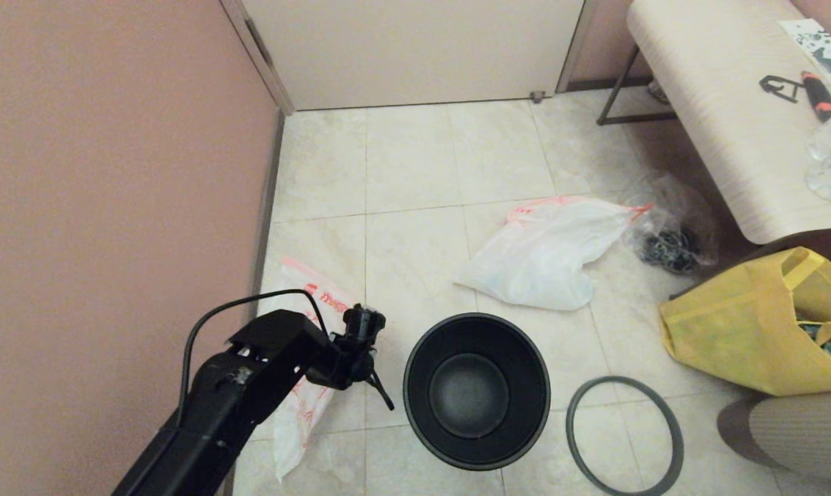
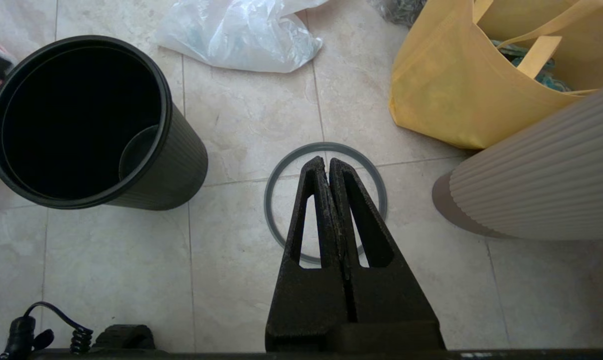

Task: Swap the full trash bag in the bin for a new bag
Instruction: Pick up a new trash bag, then put the new garbage bag on the trash can

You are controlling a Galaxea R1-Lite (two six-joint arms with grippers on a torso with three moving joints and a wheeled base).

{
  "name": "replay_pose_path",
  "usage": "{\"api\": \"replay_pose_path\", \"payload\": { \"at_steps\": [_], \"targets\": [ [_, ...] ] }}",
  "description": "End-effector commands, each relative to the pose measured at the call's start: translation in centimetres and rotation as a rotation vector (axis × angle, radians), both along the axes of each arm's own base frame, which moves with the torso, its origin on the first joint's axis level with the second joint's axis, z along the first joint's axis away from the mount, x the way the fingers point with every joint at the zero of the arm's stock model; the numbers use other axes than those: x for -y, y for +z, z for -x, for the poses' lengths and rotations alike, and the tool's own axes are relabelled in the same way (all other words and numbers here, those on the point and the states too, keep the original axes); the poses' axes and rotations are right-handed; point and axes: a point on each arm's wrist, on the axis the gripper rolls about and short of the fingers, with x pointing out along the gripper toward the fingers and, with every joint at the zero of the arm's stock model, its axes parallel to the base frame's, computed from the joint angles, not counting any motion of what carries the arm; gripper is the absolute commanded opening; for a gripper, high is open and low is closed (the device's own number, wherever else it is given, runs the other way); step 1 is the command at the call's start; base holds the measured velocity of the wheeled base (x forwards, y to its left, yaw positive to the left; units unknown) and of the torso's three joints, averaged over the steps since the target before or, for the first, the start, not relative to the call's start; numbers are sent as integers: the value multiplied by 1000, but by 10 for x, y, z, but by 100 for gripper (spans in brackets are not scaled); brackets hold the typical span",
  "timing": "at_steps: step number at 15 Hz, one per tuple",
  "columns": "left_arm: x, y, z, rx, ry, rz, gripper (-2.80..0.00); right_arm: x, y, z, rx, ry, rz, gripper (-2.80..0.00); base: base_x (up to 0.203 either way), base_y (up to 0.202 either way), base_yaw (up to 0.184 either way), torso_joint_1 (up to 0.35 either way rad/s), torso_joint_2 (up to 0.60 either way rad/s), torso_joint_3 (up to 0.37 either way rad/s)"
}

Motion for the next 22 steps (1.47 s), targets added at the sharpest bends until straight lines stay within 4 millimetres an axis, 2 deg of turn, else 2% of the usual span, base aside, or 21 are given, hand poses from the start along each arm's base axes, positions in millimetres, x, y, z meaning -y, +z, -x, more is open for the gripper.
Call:
{"api": "replay_pose_path", "payload": {
  "at_steps": [1, 4, 8, 10, 14, 16, 19, 20, 22],
  "targets": [
    [6, 79, 18, 80, -3, 46, -280, 0, 0, 0, 1, 0, 0, -280, 0, 0, 0, 0, 0, 0],
    [8, 153, 72, 113, -26, 103, -280, 0, 0, 0, 0, 0, 0, -280, 0, 0, 0, 0, 0, 0],
    [3, 231, 146, 166, -70, 159, -280, 0, 0, 0, 1, 0, 0, -280, 0, 0, 0, 0, 0, 0],
    [-2, 272, 189, 172, -87, 201, -280, 0, 0, 0, -1, 0, 0, -280, 0, 0, 0, 0, 0, 0],
    [-14, 337, 290, 18, -126, 304, -280, 0, 0, 0, 0, 0, 0, -280, 0, 0, 0, 0, 0, 0],
    [-10, 371, 328, -56, -221, 407, -280, 0, 0, 0, -1, 0, 0, -280, 0, 0, 0, 0, 0, 0],
    [6, 411, 366, -202, -368, 619, -280, 0, 0, 0, -1, 0, 0, -280, 0, 0, 0, 0, 0, 0],
    [16, 417, 373, -268, -425, 670, -280, 0, 0, 0, 1, 0, 0, -280, 0, 0, 0, 0, 0, 0],
    [41, 414, 368, -315, -459, 722, -280, 0, 0, 0, -1, 0, 0, -280, 0, 0, 0, 0, 0, 0]
  ]
}}
